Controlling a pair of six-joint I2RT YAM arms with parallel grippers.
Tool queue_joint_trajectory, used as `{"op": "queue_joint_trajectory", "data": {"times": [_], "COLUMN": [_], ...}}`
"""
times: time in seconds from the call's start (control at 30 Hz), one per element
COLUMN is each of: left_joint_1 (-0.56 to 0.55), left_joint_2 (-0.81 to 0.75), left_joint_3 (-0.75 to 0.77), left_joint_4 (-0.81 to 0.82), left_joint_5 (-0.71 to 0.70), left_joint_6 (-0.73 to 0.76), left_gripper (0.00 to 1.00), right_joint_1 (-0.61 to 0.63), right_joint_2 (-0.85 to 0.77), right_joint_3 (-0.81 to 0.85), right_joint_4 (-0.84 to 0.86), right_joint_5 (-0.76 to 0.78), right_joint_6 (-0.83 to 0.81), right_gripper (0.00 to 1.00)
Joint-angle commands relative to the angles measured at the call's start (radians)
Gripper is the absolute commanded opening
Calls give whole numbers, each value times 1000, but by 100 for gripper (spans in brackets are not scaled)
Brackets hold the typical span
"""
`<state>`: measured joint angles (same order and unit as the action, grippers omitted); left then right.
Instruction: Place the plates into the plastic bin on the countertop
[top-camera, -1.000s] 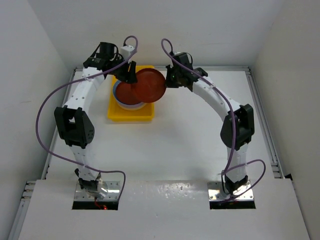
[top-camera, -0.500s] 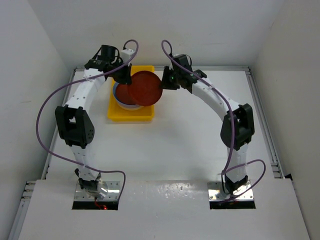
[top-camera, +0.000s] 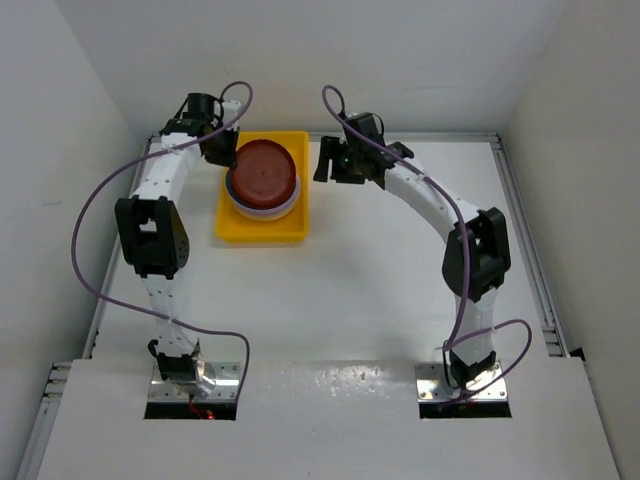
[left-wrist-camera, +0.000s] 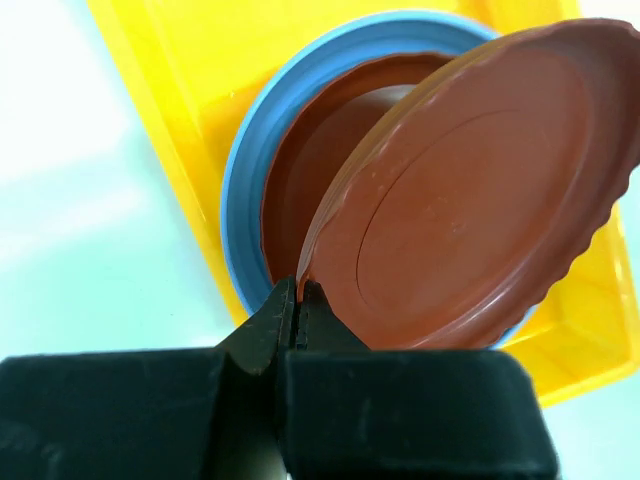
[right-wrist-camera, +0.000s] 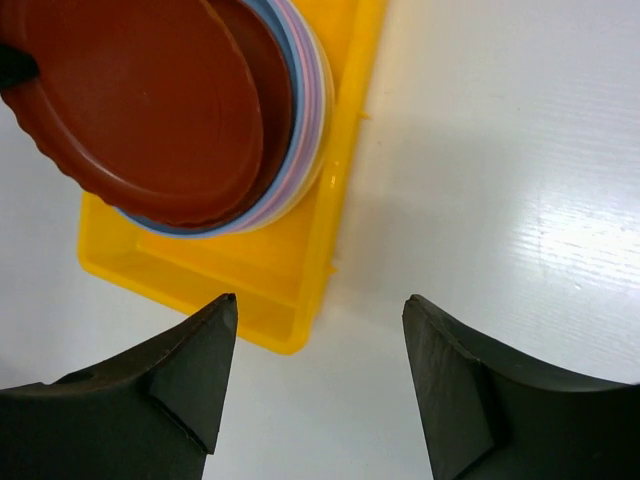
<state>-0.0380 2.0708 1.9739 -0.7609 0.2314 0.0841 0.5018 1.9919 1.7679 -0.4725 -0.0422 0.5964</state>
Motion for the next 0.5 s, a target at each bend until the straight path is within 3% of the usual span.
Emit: {"op": "queue_joint_trajectory", "data": {"times": [0.0, 0.1, 0.27, 0.47], "left_joint_1": [0, 0, 0, 0], "left_joint_2": [21, 46, 55, 55], "left_joint_3": [48, 48, 39, 39], "left_joint_4": [17, 17, 17, 8], "left_joint_5": [-40, -50, -98, -107], "left_joint_6": [-27, -27, -8, 14], "left_gripper": [0, 0, 25, 38], "right_joint_1": [3, -2, -16, -29], "right_joint_2": [-88, -102, -130, -168], "right_joint_3": [-27, -53, -81, -114], "right_joint_4": [11, 9, 8, 9], "right_joint_5": [34, 38, 39, 65], "right_joint_6": [-27, -33, -27, -30], "right_gripper": [67, 67, 67, 68]}}
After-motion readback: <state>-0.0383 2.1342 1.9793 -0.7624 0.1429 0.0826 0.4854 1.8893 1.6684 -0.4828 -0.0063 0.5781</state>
